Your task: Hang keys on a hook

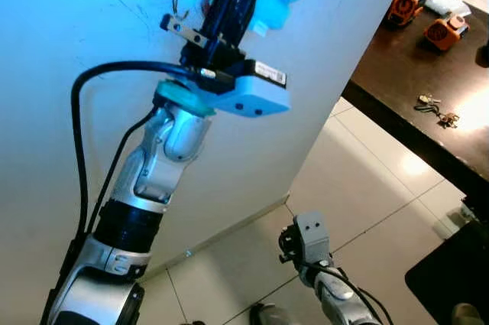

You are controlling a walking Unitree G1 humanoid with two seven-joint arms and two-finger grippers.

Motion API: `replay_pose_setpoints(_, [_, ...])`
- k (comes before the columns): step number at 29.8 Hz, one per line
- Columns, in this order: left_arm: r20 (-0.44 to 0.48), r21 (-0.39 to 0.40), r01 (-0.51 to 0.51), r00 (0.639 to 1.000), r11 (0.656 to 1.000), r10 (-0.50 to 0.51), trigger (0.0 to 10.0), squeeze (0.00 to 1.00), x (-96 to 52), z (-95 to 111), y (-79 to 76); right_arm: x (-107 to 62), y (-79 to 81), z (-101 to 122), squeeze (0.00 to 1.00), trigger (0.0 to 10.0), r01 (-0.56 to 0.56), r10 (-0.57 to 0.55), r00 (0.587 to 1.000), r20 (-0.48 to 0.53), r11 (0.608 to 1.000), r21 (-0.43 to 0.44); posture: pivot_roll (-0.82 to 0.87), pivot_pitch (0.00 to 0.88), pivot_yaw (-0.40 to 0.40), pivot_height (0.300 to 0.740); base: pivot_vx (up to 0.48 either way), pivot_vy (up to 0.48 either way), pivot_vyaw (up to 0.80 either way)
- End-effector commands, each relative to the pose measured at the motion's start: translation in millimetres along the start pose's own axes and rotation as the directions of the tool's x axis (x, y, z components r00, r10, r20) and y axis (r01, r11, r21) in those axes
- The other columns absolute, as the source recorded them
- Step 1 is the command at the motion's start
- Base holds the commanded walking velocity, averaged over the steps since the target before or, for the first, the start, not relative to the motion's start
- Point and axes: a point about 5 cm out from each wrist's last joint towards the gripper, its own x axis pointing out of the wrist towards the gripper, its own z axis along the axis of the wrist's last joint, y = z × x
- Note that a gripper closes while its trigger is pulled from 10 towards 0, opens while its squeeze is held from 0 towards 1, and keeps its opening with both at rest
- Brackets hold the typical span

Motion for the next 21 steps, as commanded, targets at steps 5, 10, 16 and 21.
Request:
replay_pose_setpoints(5, [-0.031,-0.002,0.048,0.998,0.999,-0.048,10.0,0.0,-5.2,-6,-6.3,-3.5,1.3,-8,0.0,10.0,0.006,-0.006,1.0,-0.03,1.0,0.014,-0.17,0.128,0.019,0.74,0.0,0.0,0.0])
replay_pose_setpoints(10, [-0.025,-0.047,0.137,0.99,0.989,-0.139,10.0,0.0,-12.1,-4,-19.9,-3.3,1.4,-8,0.0,10.0,0.005,-0.005,1.0,-0.031,1.0,0.013,-0.17,0.127,0.018,0.74,0.0,0.0,0.0])
replay_pose_setpoints(16, [-0.047,-0.197,0.376,0.919,0.905,-0.392,10.0,0.0,-39.0,-1,-57.9,-2.1,0.5,-6,0.0,10.0,0.005,-0.005,1.0,-0.027,1.0,0.009,-0.18,0.124,0.019,0.74,0.0,0.0,0.0])
replay_pose_setpoints(21, [-0.049,-0.24,0.46,0.874,0.855,-0.484,10.0,0.0,-53.0,-1,-69.0,-3.0,-0.3,-7,0.0,10.0,0.007,-0.007,1.0,-0.03,1.0,0.008,-0.17,0.122,0.02,0.74,0.0,0.0,0.0])
